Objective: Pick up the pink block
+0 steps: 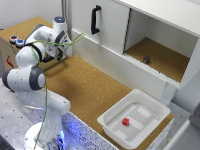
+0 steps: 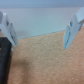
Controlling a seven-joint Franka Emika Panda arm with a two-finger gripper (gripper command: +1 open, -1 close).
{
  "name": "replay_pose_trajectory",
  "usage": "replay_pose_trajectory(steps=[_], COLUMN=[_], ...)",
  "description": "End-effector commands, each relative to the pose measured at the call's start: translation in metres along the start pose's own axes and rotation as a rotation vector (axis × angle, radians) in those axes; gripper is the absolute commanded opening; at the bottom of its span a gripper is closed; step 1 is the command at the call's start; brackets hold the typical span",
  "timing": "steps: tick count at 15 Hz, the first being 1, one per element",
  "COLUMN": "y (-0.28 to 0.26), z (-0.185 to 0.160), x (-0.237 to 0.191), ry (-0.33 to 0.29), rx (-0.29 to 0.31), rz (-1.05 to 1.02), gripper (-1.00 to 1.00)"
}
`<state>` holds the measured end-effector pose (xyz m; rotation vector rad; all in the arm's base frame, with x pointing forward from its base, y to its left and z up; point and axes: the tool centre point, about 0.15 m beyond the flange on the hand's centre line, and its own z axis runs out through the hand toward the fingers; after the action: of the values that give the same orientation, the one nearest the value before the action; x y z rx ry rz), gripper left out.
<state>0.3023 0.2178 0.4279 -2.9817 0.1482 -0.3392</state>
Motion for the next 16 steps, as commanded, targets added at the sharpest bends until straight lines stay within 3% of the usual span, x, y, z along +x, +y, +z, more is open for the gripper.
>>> replay_pose_trajectory(steps=[1,9,13,16], y=[0.070,0.239,0.325,0.385], z=[-0.011,-0.027,-0.024,-0.026], x=[0.022,0.044,0.032,0.021], ry=[-0.019,-0.029,0.015,0.010], rx=[-0.101,-0.052,-0.139,-0.152], rz=[0.070,0.057,0.060,0.073], gripper=[1.00,1.00,1.00,1.00])
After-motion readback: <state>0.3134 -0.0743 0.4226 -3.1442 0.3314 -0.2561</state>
